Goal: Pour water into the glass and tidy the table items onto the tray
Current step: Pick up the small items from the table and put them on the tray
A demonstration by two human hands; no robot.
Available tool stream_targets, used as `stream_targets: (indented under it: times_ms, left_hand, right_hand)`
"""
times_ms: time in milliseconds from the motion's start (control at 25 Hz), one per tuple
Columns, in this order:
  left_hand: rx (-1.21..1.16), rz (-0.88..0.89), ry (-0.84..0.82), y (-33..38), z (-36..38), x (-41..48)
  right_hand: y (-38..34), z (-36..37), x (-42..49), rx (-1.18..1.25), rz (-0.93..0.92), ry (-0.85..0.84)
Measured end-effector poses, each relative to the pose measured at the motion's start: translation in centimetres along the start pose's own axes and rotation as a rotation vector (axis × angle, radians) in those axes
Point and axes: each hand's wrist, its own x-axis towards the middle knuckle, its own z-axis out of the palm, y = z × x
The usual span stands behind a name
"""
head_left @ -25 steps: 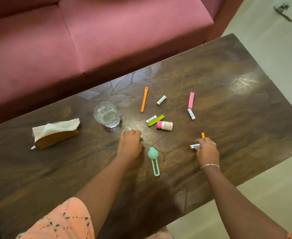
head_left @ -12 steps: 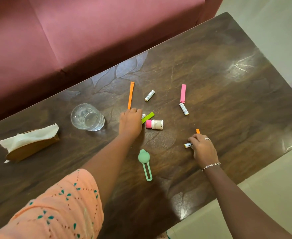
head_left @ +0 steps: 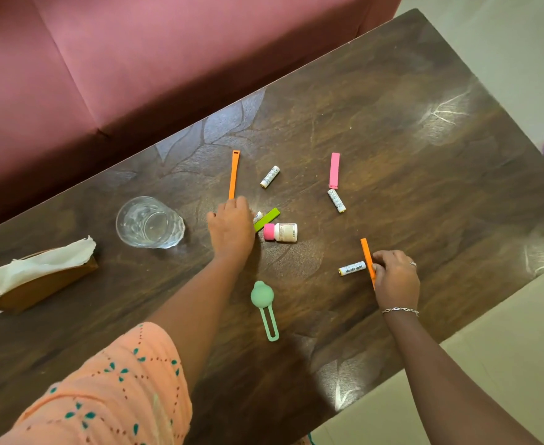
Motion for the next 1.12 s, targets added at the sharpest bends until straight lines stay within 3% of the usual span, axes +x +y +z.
stream_targets:
  times_ms: [120,480,640,880,1120]
  left_hand:
    - [-0.070,-0.120,0.051,-0.7,-0.6,1.9]
    - [-0.169,-0.376,-0.056,-1.3,0.5,6.4]
    - [-0.397,-0.507,-0.024,-1.5,0.2,5.6]
    - [-0.923,-0.571,0.068,-4.5,-1.5,-5.6]
    - [-1.114,-0.684,0.053,-14.2,-1.7,-19.8]
  right_hand:
    - [-0.2,0.4,0.5,0.024,0.073,-0.001]
    - [-1.2,1.1,2.2,0.019,0.129,-0.053]
    - [-1.8,0.5,2.2,0.069,0.196,-0.044]
    - [-6.6,-3.8,-1.3,0.434,0.245,0.101]
    - [-15.8,-2.4,-8.3,0.744,0.210,-0.094]
